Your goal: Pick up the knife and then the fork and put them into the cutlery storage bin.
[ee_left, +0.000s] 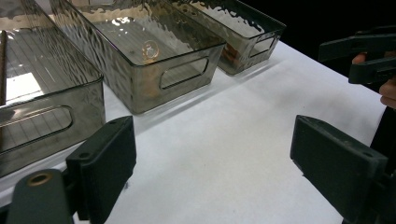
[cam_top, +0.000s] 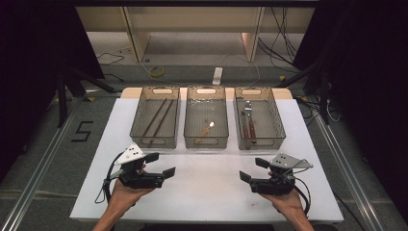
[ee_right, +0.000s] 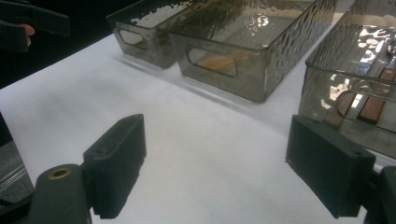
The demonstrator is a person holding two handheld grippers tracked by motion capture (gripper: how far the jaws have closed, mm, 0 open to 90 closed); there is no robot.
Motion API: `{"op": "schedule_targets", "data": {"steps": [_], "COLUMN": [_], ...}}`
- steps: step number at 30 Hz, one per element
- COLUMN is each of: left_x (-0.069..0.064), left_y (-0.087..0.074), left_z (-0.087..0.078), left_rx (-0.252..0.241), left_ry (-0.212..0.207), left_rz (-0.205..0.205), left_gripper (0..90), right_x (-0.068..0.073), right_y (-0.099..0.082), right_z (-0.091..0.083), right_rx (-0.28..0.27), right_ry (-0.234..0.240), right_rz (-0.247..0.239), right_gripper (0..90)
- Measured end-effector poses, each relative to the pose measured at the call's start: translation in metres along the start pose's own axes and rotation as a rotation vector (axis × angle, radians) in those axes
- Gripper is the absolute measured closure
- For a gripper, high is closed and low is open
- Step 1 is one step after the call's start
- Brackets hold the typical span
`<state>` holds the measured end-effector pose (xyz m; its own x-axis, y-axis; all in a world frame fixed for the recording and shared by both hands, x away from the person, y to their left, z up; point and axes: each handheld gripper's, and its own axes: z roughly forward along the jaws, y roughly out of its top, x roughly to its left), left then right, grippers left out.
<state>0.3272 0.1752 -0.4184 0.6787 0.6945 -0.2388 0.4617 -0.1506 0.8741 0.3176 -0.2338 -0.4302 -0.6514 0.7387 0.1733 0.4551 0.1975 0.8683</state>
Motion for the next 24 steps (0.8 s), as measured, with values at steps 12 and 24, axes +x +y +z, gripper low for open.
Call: {"op": "schedule_targets", "data": {"steps": [12,24], "left_x": [0.0,0.0003], "left_y": [0.0002,0.0004], "left_z": [0.0001,-0.0002], "left_rx": [0.003,0.002], "left_ry": [0.002,0.003], "left_rz": [0.001,0.0], "left_gripper": [13.9,13.9], "right_x": [0.0004,0.0009], "right_y": [0.0002,0.0005], "right_z": [0.0,0.0004], "right_rx": [-0.001,0.001], "right_ry": [0.002,0.005], "right_rz": [-0.001,-0.005], "right_gripper": [20.6,20.6]}}
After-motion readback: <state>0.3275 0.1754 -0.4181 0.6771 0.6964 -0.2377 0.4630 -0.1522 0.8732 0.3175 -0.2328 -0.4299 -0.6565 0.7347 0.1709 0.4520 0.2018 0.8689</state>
